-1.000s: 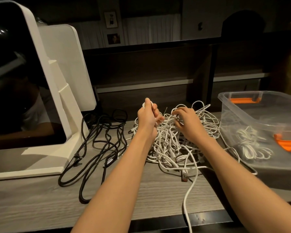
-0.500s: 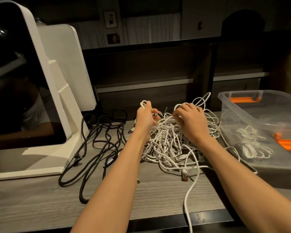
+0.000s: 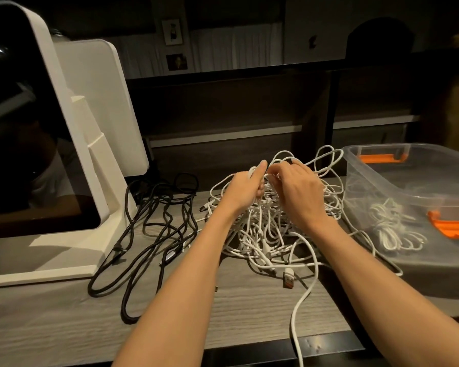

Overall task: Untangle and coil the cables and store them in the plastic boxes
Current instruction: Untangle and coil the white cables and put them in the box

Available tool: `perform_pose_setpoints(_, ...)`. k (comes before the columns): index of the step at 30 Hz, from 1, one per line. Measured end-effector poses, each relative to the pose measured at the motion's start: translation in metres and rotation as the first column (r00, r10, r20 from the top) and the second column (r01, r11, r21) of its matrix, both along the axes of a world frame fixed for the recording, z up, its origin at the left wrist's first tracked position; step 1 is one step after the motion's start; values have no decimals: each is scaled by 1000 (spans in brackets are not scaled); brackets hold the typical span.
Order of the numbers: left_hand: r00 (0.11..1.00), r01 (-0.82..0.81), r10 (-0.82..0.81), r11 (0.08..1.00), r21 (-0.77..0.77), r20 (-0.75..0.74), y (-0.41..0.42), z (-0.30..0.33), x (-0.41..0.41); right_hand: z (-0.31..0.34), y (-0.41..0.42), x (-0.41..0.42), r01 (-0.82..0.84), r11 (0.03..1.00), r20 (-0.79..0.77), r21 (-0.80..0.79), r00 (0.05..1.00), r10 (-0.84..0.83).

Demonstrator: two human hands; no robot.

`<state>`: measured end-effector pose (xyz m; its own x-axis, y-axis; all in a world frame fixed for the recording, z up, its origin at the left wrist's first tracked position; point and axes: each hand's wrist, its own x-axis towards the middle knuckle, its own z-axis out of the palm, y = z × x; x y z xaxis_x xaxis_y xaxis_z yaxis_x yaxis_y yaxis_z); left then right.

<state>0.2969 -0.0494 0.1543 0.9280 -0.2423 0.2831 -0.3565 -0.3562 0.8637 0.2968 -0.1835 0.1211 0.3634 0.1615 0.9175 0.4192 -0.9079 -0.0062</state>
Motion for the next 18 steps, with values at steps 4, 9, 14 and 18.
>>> perform_pose_setpoints(4,989,131,-130,991,8,-66,6,-4,0,-3,-7,4,-22,999,-101,-23,995,20)
perform_pose_setpoints(9,994,69,-75,995,-76,-83,5,-10,4,-8,-14,12,-39,999,-205,17,978,42)
perform_pose_setpoints(14,998,63,-63,998,-19,8,6,-12,1,-5,-11,8,-76,969,-152,237,982,114)
perform_pose_setpoints(18,995,93,-94,995,38,29,2,-11,-5,-1,-11,3,-130,960,-82,249,985,155)
